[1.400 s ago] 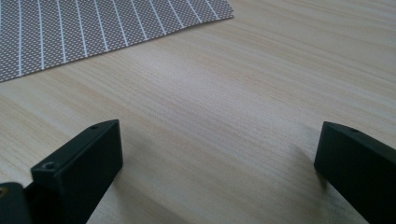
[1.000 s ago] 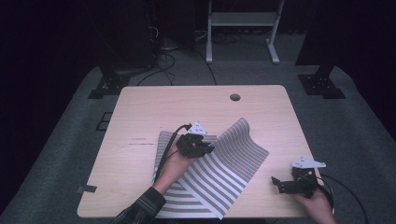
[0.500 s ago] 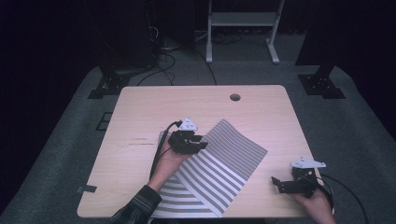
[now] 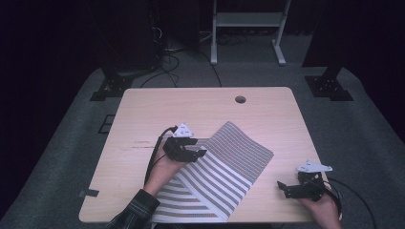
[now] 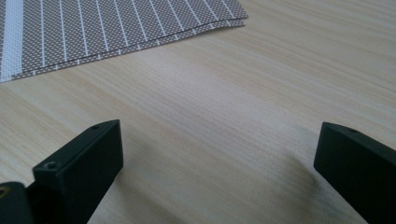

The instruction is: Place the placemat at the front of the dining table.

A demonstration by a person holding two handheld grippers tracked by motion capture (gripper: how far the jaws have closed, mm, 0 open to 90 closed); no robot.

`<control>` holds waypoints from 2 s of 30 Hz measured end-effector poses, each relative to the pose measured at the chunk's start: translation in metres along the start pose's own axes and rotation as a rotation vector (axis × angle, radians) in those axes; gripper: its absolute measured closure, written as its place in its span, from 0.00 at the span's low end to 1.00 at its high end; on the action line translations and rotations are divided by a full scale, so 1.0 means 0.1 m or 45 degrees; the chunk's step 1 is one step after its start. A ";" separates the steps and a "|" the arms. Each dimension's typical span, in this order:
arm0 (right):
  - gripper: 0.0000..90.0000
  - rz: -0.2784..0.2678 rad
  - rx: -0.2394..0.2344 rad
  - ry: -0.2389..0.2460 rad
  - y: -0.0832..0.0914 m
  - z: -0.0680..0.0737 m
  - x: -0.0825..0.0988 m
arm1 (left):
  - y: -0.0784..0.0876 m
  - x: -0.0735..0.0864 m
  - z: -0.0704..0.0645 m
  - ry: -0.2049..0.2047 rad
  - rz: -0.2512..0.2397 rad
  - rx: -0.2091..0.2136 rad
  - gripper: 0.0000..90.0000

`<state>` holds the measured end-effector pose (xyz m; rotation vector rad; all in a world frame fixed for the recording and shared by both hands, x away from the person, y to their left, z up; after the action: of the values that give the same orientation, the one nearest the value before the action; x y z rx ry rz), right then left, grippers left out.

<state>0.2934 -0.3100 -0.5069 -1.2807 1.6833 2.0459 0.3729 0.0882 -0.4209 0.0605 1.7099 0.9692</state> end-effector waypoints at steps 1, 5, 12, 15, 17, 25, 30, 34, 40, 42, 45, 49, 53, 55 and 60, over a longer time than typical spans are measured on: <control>0.00 -0.001 -0.001 -0.006 0.00 0.00 0.00 | 0.03 0.02 0.00 -0.001 -0.003 0.004 0.42; 0.00 -0.006 -0.007 -0.024 0.01 -0.01 -0.02 | 0.14 0.10 0.00 0.012 -0.010 0.016 0.34; 0.00 -0.011 -0.021 -0.030 0.02 -0.01 -0.04 | 0.29 0.29 0.07 0.020 -0.009 -0.022 0.20; 0.00 -0.006 -0.022 -0.034 0.02 0.00 -0.05 | 0.32 0.33 0.09 0.025 -0.011 -0.039 0.16; 0.00 -0.013 -0.028 -0.035 0.02 0.00 -0.06 | 0.38 0.39 0.12 0.038 -0.015 -0.059 0.11; 0.00 -0.010 -0.036 -0.039 0.02 0.01 -0.14 | 0.56 0.62 0.18 0.060 -0.020 -0.140 0.00; 0.00 -0.021 -0.044 -0.033 0.03 0.04 -0.20 | 0.66 0.74 0.21 0.081 -0.036 -0.168 0.00; 0.00 -0.029 -0.054 -0.034 0.03 0.06 -0.25 | 0.78 0.92 0.23 0.095 -0.033 -0.186 0.00; 0.00 -0.023 -0.058 -0.034 0.00 0.08 -0.32 | 0.87 1.12 0.27 0.110 -0.009 -0.211 0.00; 0.00 -0.021 -0.059 -0.036 -0.02 0.08 -0.34 | 0.91 1.19 0.29 0.124 -0.003 -0.224 0.00; 0.07 -0.017 -0.083 -0.040 -0.03 0.10 -0.37 | 0.96 1.29 0.33 0.133 0.003 -0.255 0.00; 0.07 -0.028 -0.100 -0.046 -0.05 0.11 -0.42 | 0.99 1.43 0.40 0.153 0.035 -0.293 0.00; 0.08 -0.021 -0.096 -0.039 -0.08 0.13 -0.46 | 1.02 1.55 0.47 0.186 0.055 -0.319 0.00; 0.11 -0.030 -0.093 -0.034 -0.08 0.13 -0.48 | 1.03 1.60 0.51 0.205 0.067 -0.329 0.00; 0.14 -0.042 -0.097 -0.044 -0.12 0.13 -0.56 | 1.00 1.71 0.59 0.240 0.096 -0.344 0.00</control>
<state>0.3286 -0.2748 -0.4755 -1.2794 1.5726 2.1196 0.3138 0.2717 -0.4957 -0.1487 1.7408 1.2876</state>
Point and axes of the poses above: each handheld gripper's, and its own axes: y roughly backward along the jaws, x roughly out of its underside, z roughly to its left, the point moved 3 cm from there along -y, roughly forward along the jaws, and after that the axes turned 1 degree about y, right-handed, at the moved point
